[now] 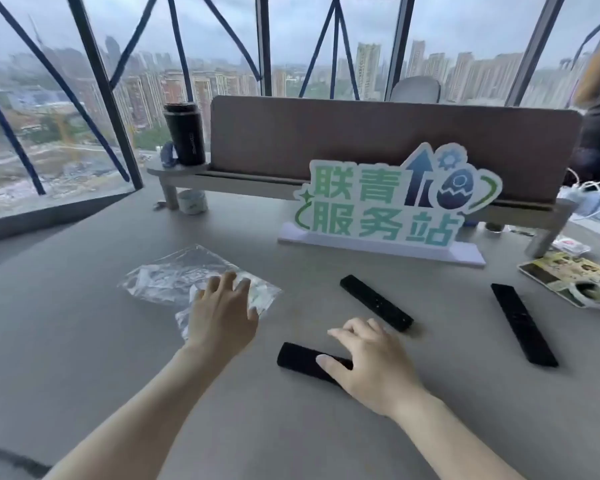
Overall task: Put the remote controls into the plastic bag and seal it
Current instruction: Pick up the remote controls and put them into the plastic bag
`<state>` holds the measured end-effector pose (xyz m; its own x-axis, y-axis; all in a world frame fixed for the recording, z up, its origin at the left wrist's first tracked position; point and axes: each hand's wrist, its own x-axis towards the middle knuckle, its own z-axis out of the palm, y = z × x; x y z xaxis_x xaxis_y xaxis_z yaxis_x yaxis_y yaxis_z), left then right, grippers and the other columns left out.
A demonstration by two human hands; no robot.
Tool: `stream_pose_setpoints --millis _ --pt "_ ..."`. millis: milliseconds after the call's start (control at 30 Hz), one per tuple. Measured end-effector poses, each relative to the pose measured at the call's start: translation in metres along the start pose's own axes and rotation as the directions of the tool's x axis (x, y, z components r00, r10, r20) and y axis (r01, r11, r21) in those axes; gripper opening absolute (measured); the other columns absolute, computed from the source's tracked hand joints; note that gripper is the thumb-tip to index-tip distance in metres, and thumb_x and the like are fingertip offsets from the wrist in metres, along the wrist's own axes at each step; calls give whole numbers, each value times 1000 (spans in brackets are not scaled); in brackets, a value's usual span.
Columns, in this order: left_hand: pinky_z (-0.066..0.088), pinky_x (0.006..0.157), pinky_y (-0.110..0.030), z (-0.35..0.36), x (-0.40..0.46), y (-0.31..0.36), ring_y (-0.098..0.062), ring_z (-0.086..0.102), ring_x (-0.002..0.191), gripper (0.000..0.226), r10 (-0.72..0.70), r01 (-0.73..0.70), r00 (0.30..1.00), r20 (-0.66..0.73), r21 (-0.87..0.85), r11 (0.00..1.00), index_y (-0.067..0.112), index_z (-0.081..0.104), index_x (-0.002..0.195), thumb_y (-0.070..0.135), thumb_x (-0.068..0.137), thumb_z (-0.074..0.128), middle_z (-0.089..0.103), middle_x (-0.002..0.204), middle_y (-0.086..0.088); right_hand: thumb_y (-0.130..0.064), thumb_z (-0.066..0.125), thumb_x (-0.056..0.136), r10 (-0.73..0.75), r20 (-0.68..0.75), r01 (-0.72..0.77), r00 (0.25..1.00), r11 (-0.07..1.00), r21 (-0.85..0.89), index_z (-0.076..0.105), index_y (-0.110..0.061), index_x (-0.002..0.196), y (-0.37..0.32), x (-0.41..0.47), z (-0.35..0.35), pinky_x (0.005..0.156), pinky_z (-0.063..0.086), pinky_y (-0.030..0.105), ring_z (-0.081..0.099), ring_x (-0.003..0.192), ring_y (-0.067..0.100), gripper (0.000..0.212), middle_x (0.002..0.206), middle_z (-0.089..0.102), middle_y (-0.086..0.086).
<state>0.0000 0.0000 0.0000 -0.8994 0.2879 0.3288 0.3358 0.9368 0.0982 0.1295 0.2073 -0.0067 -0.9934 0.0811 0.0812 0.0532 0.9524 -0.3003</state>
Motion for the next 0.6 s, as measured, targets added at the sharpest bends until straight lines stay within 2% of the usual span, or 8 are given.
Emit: stream_pose_setpoints --millis 67,133,233,267,333,433,533,600 --pt "44 78 -41 -7 -11 -10 -33 50 104 24 15 -16 1000 10 53 998 13 65 101 21 81 55 59 112 -9 -69 42 81 34 23 -32 999 998 -53 61 -31 121 -8 -15 1 97 37 32 48 110 16 58 113 55 -9" --pt "41 64 -36 -3 -11 -14 -31 52 97 16 23 -26 999 43 76 997 9 66 86 8 80 51 58 101 -9 -65 49 81 81 56 -76 995 993 -90 58 -29 110 -5 -17 1 89 39 30 50 104 17 48 107 53 -8" --pt "36 57 -35 -14 -19 -11 -32 56 86 14 21 -22 1000 23 14 1000 5 61 76 1 81 48 53 91 -10 -56 57 79 170 169 -175 971 985 15 44 -26 94 -11 -24 -9 65 38 29 49 81 15 35 88 49 -11" --pt "34 55 -34 -18 -22 -10 -32 56 81 15 32 -32 999 5 2 999 5 60 74 2 82 48 52 88 -10 -53 58 79 194 193 -206 962 978 43 43 -26 91 -12 -27 -14 59 39 30 50 73 15 34 81 51 -12" --pt "31 51 -33 -18 -24 -7 -31 53 68 18 95 -97 994 -50 -37 995 6 58 70 7 85 49 51 82 -10 -48 60 77 235 213 -281 948 935 217 47 -22 88 -11 -33 -21 54 41 30 53 61 17 31 69 59 -8" --pt "40 51 -34 -19 -28 4 -36 61 68 19 142 -154 986 -85 -153 976 8 63 79 15 88 47 55 81 -11 -36 65 83 216 285 -349 934 730 588 58 -12 91 -14 -39 -36 39 30 24 40 39 17 26 58 63 2" --pt "48 61 -37 -30 -30 22 -37 64 80 22 149 -182 980 -133 -289 940 17 67 99 14 82 53 65 92 -10 -29 65 88 172 350 -376 921 627 682 64 -13 84 -22 -36 -51 36 23 21 35 37 12 17 57 62 5" --pt "51 66 -36 -39 -29 36 -31 64 83 19 134 -184 979 -157 -374 909 18 70 95 15 81 57 68 93 -7 -30 63 89 176 392 -415 903 592 691 66 -15 85 -30 -23 -53 38 19 21 33 41 13 16 57 62 2"
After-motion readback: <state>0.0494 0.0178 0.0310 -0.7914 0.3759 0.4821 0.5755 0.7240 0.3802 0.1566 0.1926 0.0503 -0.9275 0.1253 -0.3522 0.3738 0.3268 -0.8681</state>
